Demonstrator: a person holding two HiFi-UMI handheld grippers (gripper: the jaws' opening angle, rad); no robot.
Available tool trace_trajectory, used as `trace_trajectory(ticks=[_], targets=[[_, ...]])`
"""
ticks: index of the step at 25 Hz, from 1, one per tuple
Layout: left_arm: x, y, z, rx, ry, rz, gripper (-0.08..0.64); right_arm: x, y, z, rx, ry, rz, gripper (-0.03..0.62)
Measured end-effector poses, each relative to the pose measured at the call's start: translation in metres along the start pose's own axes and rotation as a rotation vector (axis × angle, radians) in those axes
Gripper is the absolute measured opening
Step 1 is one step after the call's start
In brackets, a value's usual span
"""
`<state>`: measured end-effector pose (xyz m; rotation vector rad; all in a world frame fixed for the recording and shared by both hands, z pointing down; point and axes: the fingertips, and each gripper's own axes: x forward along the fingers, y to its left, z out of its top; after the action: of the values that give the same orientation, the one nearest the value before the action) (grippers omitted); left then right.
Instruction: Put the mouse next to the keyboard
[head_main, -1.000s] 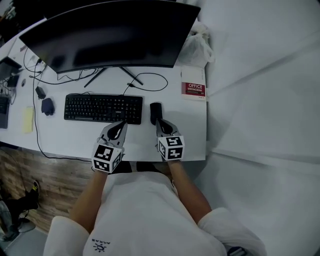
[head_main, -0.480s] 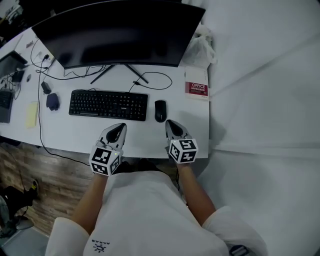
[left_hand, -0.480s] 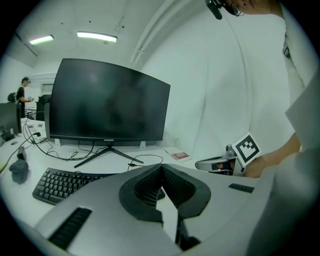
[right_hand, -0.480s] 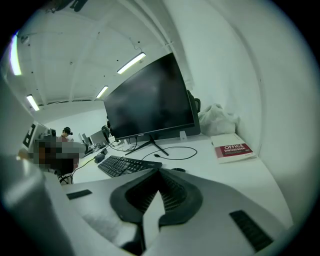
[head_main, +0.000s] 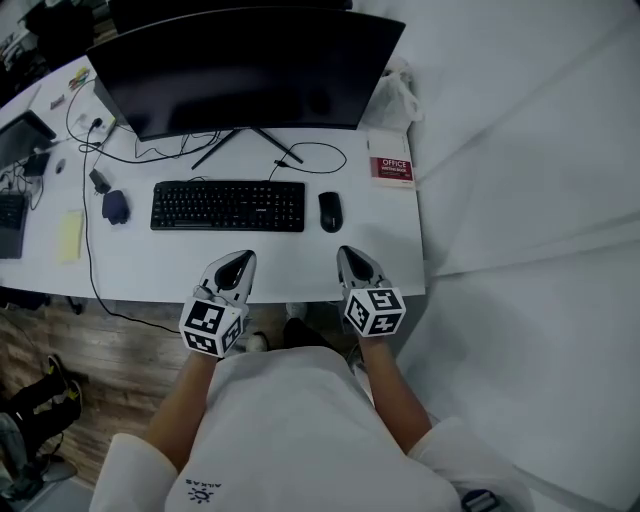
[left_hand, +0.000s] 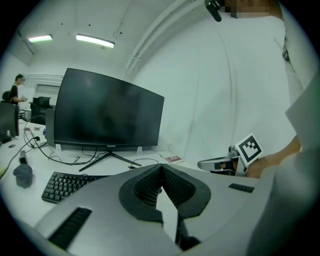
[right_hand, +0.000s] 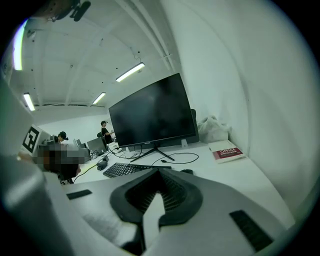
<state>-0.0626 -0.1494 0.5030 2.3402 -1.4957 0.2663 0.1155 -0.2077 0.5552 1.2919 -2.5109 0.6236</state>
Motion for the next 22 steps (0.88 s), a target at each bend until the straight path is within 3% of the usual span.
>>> trace_trajectory(ticks=[12,22], targets=[[-0.070,-0.006,-0.005,0.014,-0.064,-0.096,0.006,-0.080,0.081,0.013,0.026,-0.153,-0.041,0.018],[-0.092,-0.033,0.005,0.032,-0.099,-0.148,0.006,-0.138,0.098,0.022,0.032,-0.224,-0.058,0.018]])
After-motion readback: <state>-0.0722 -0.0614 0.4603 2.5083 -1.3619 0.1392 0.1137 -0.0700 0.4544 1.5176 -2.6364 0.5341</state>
